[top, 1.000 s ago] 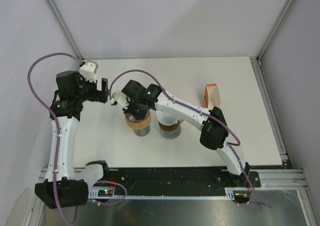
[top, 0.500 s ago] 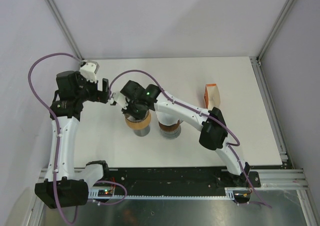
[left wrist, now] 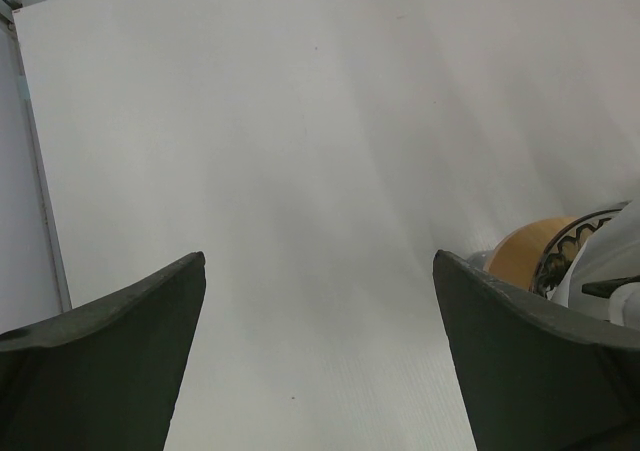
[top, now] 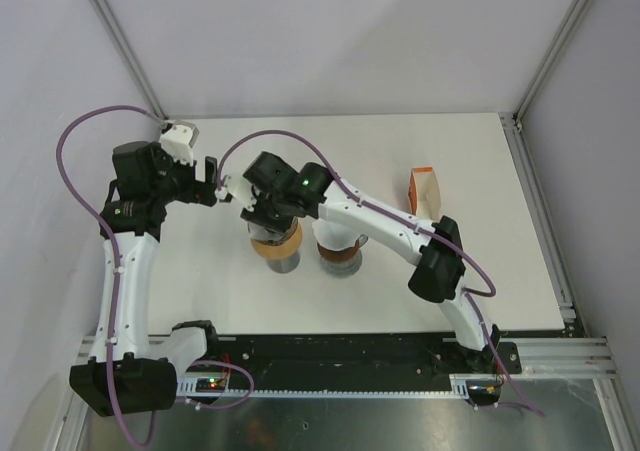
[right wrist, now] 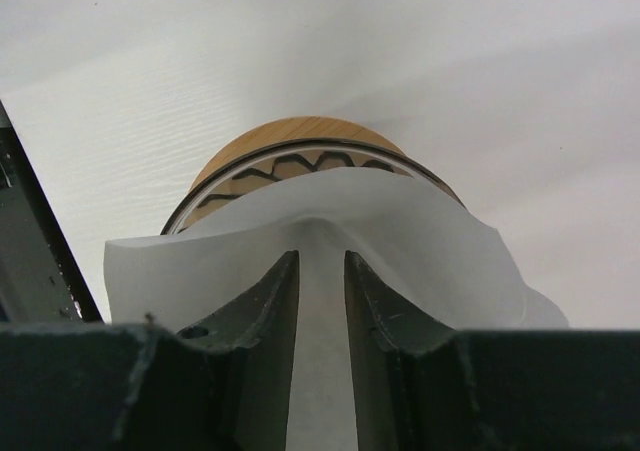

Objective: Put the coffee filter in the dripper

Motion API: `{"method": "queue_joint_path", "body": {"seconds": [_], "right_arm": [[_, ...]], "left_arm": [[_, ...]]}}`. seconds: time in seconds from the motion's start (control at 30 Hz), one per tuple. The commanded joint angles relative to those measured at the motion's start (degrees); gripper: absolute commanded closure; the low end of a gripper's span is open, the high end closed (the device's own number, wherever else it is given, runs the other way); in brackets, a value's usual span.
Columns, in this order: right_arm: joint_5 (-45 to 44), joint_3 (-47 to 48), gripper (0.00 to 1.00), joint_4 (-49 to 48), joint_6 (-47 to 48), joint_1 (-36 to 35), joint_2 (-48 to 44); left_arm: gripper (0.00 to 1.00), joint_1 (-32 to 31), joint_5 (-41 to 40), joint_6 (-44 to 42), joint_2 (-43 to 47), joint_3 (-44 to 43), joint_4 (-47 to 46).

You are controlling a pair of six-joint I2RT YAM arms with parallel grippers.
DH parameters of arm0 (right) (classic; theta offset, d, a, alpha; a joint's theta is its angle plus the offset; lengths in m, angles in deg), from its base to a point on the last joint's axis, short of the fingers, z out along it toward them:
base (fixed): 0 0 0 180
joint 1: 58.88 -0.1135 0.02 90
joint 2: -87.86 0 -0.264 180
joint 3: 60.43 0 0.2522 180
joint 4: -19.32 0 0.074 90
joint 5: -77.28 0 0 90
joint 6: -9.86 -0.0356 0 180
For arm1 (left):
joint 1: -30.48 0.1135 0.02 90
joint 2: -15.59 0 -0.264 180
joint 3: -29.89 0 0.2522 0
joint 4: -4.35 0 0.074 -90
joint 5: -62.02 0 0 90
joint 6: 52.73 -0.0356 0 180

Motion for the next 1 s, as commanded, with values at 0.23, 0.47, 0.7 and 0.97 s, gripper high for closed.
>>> {"method": "queue_joint_path", "body": {"seconds": [0.23, 0.47, 0.7, 0.97], "right_arm": [[-2.7, 4.1, 0.65, -0.4, 0.2, -0.4, -5.9], [-5.6, 3.8, 0.4, -2.2, -1.5, 0.7, -12.0], [-6.6, -6.6, 0.01, -10.1, -7.9, 8.8, -24.9], [-4.9, -38.9, 0.01, -29.2, -18.8, 31.7, -47.7]], "left_arm": [[0.0, 0.6, 1.7, -0.1, 0.1, 0.6, -1.3], [0.0, 0.6, 2.0, -0.4, -0.8, 0.8, -1.5], [0.0, 0.6, 2.3, -1.0, -2.8, 1.1, -1.8], [0.0, 0.6, -2.3, 0.3, -3.4, 8.1, -12.1]]}}
